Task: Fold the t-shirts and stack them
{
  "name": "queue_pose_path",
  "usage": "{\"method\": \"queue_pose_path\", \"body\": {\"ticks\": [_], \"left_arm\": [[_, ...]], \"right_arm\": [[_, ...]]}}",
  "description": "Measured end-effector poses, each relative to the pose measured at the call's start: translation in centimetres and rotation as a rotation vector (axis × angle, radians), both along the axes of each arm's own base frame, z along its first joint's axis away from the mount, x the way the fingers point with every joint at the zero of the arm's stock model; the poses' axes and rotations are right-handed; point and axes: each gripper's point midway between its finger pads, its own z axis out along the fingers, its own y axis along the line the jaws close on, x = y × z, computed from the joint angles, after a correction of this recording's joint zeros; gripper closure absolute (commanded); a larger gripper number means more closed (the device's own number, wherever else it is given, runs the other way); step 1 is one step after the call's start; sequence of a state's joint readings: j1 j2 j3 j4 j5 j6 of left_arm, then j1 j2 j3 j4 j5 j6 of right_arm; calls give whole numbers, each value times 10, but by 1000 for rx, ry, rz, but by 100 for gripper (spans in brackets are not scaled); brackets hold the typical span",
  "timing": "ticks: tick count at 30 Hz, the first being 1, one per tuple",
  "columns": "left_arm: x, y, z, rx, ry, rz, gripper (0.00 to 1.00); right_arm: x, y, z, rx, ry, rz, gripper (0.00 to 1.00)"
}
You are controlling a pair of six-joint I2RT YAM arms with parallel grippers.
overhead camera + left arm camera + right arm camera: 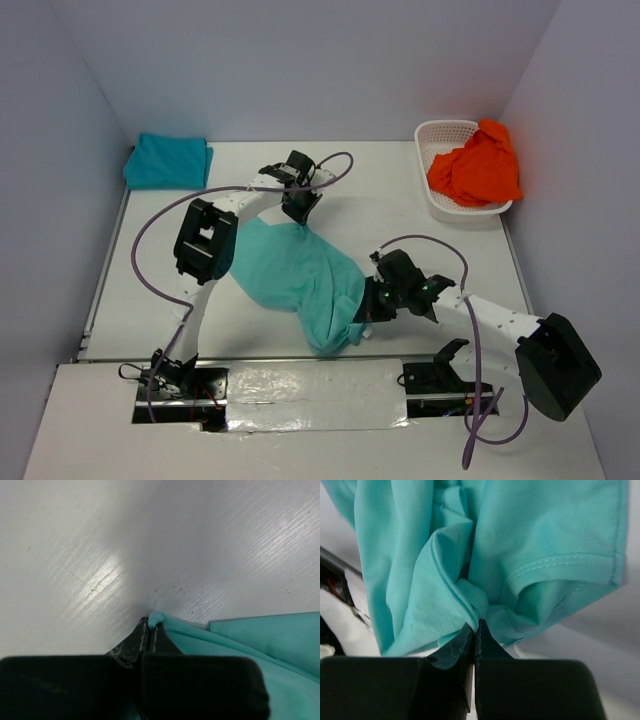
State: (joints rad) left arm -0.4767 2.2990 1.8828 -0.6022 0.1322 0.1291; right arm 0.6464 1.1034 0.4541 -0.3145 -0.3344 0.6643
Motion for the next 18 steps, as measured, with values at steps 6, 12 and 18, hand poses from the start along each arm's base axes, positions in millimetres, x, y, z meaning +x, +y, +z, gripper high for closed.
{"method": "queue_pose_path", "body": {"ticks": [6,12,18], "left_arm": [[11,4,16,25,-44,-4,100],[93,23,145,-92,-348,93,100],[124,131,346,-184,-809,281,100]], "right_arm": [[22,-17,7,-50,-28,-59,100],[151,-63,107,-105,-248,-258,100],[258,-123,268,-194,-642,-406,100]]}}
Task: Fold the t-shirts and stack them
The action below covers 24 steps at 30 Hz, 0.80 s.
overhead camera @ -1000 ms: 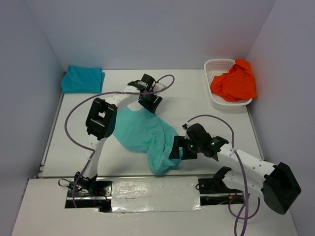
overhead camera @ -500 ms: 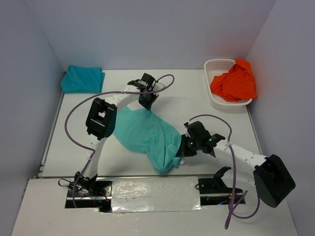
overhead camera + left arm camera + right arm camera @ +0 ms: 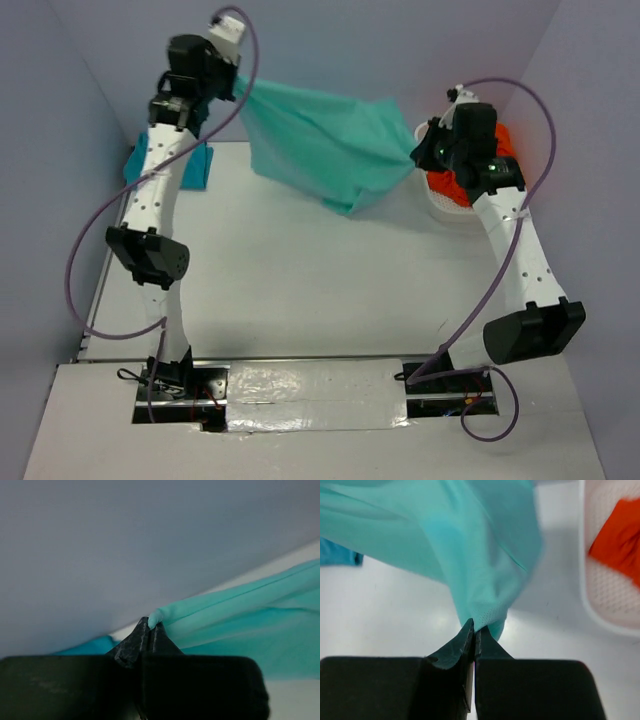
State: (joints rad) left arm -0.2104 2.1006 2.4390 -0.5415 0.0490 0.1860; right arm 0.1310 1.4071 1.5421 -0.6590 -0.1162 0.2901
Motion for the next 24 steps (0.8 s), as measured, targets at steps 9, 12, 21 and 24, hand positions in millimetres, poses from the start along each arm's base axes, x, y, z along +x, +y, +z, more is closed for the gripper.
{"method": "queue_pose_path", "body": {"ticks": [9,12,21,24], "left_arm": [[-80,44,65,42,-111,-17,100],[-110,33,-25,96,93,-103,100],[-294,62,-344,262,909,-228,100],[-325,60,-353,297,950,-276,100]], "right_arm": [[-44,-23,-3,-125,-70,-41,100],[-74,-6,-88,-141,82,16,75],[-203,25,-281,-61,610,87,7],[-196,27,-244,20,466,47,13]]}}
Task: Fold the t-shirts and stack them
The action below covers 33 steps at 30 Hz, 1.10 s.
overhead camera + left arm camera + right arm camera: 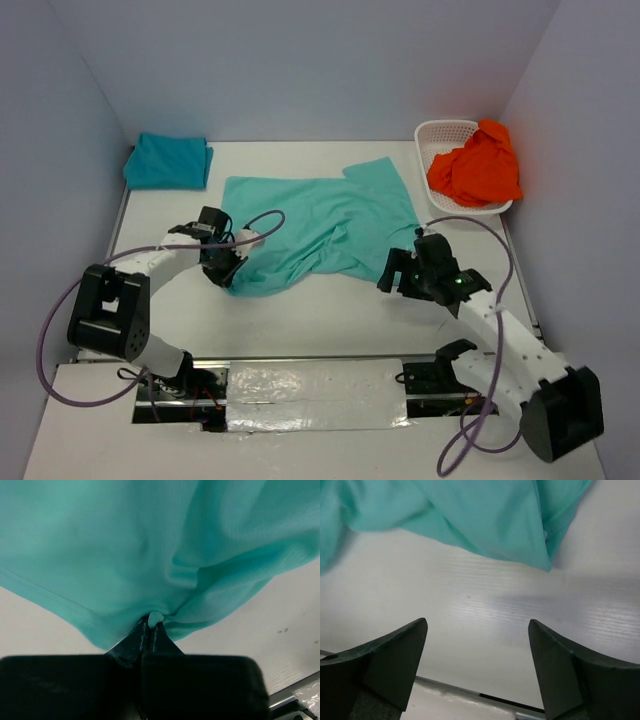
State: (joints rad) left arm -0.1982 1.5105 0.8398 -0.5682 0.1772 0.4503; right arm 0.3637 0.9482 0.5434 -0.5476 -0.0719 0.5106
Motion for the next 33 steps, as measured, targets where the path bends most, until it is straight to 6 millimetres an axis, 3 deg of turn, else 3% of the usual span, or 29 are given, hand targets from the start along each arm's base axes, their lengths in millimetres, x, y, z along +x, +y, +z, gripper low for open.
{"method": "queue_pose_path", "body": {"ticks": [2,5,6,8,9,16,21,23,28,33], "left_arm": [[4,-5,8,-9,-41,-15,100],[10,-2,16,-1,-83,-3,100],[11,0,17,4,-89,5,100],[12,8,19,27,-100,27,100],[13,11,20,38,-103,37,100],[14,34,25,138,-126,92,100],[14,39,25,153,-126,126,100],[14,39,25,153,-126,129,100],[14,40,25,155,-127,132,100],[14,40,25,155,-126,134,100]], "right_arm": [[11,-1,31,30,-103,-35,21],[35,0,72,51,-196,-64,44],[47,0,82,54,-201,-77,59],[78,-3,90,35,-187,-96,66],[94,-2,92,26,-178,-102,65],[196,14,34,-78,3,-46,45],[240,29,-2,-101,84,1,40],[245,33,-13,-108,107,12,40],[236,35,-33,-125,172,27,43],[232,38,-41,-127,195,37,55]]}}
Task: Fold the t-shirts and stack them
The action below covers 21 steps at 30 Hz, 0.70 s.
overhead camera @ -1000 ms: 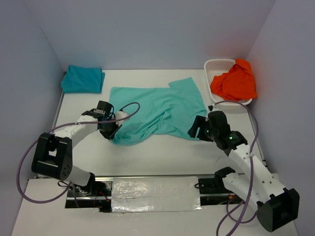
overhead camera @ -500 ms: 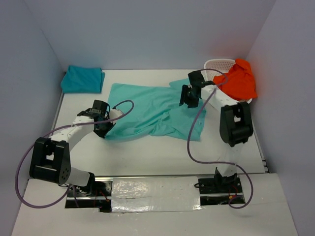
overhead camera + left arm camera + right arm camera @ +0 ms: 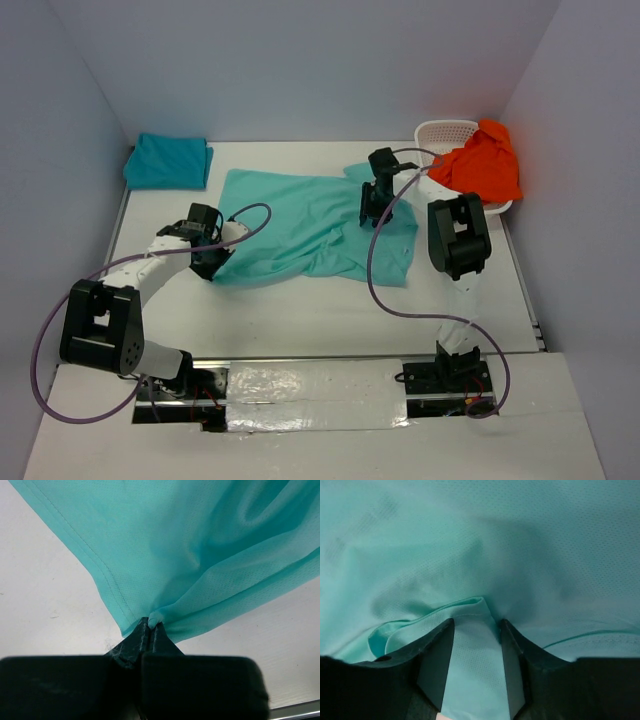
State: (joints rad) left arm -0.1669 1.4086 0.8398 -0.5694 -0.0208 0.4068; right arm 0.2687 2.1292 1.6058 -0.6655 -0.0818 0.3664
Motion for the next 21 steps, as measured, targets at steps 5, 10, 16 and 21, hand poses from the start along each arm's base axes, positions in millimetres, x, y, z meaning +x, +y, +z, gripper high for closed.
{"method": "queue_pose_path", "body": {"ticks": [5,10,16,21], "left_arm": [[0,0,0,-1,-1,1,100],[6,0,5,-3,-14,5,100],[43,9,26,-37,-34,82,100],[154,18,89,-115,-219,181,100]], "right_arm": [[-2,6,-1,-5,0,16,93],[3,4,1,-38,-8,15,100],[35,3,44,-60,-112,44,100],[130,16,192,91,-488,33,100]]}}
